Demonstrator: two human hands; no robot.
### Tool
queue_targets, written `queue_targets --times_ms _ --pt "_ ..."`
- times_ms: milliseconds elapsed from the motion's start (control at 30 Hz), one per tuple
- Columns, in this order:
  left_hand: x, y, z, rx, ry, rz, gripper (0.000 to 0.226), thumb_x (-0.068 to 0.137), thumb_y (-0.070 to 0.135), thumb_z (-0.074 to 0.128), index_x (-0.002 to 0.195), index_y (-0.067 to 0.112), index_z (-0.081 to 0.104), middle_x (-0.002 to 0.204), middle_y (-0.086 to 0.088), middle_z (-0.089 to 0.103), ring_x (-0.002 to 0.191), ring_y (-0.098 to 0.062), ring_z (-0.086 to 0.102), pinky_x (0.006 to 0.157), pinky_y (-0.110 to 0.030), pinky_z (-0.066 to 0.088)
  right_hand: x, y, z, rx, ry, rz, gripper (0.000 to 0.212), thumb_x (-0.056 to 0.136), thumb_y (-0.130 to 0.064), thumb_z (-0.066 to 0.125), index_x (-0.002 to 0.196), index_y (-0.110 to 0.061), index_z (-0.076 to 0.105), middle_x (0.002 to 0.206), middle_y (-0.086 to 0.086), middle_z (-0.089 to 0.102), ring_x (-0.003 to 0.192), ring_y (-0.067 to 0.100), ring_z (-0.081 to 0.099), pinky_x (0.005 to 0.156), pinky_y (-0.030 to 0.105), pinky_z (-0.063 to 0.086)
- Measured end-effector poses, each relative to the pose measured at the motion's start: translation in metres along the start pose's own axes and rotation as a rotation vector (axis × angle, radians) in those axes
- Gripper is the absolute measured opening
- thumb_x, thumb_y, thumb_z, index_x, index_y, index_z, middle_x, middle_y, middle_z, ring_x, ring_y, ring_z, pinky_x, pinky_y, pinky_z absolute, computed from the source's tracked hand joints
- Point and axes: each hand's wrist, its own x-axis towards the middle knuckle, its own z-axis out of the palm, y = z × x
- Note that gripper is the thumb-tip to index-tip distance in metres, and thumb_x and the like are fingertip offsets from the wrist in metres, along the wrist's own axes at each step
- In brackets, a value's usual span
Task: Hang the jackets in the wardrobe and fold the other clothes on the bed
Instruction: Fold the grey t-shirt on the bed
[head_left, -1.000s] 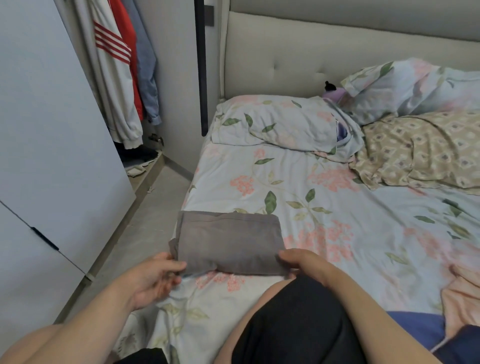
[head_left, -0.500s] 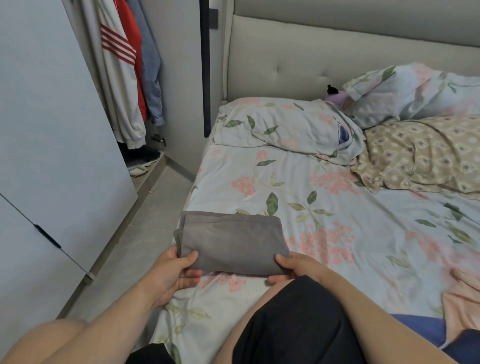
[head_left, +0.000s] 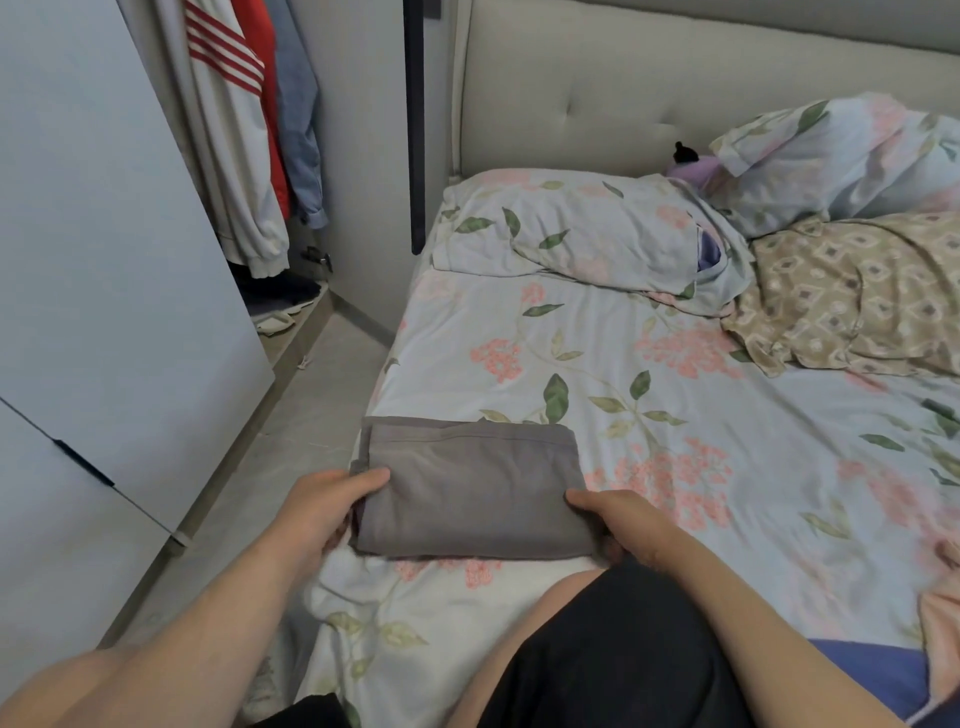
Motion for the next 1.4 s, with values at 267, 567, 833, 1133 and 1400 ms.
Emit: queue_targets --times_ms 267,567,833,1133,1400 --pt "0.024 0.01 0.022 -0.141 -0.021 0.043 0.01 0.08 0.008 0.076 0.082 0.009 0.067 0.079 -0.009 0.075 0.066 -0.019 0.068 0.059 -0.025 0.052 0.025 -0.028 0.007 0.042 0.223 -0.207 0.04 0.087 -0.044 0.068 0.084 -0.004 0.071 0.073 0.011 0.067 0.065 0.019 0.062 0.056 0.03 0.049" --pt "0.05 0.0 0.027 0.17 0.243 0.21 0.02 0.082 0.007 0.072 0.074 0.013 0.055 0.072 -0.004 0.057 0.07 -0.022 0.052 0.064 -0.029 0.039 0.05 -0.027 0.015 -0.102 0.389 -0.307 0.024 0.091 -0.027 0.063 0.073 -0.012 0.062 0.072 0.004 0.065 0.067 0.019 0.058 0.057 0.029 0.043" --pt "0.039 -0.01 0.019 0.447 0.294 0.078 0.042 0.08 0.052 0.068 0.08 0.009 0.064 0.079 -0.006 0.066 0.078 -0.028 0.063 0.06 -0.032 0.038 0.046 -0.024 0.015 -0.342 0.485 -0.29 0.036 0.091 -0.043 0.06 0.071 -0.015 0.05 0.066 -0.001 0.056 0.064 0.015 0.053 0.052 0.026 0.031" --pt "0.002 -0.001 0.015 0.135 0.029 -0.05 0.018 0.079 0.028 0.08 0.085 0.015 0.069 0.083 -0.003 0.074 0.076 -0.018 0.07 0.058 -0.025 0.051 0.011 -0.019 0.01 -0.27 0.13 -0.171 0.033 0.086 -0.046 0.07 0.083 -0.013 0.066 0.08 -0.001 0.069 0.07 0.012 0.064 0.053 0.021 0.044" --pt "-0.025 0.005 0.012 -0.062 -0.147 -0.252 0.012 0.084 0.011 0.067 0.096 0.008 0.066 0.067 -0.014 0.073 0.053 -0.027 0.07 0.046 -0.033 0.055 -0.002 -0.014 0.004 -0.03 -0.089 -0.042 0.018 0.088 -0.011 0.064 0.106 -0.012 0.062 0.103 0.008 0.07 0.082 0.02 0.069 0.054 0.024 0.053"
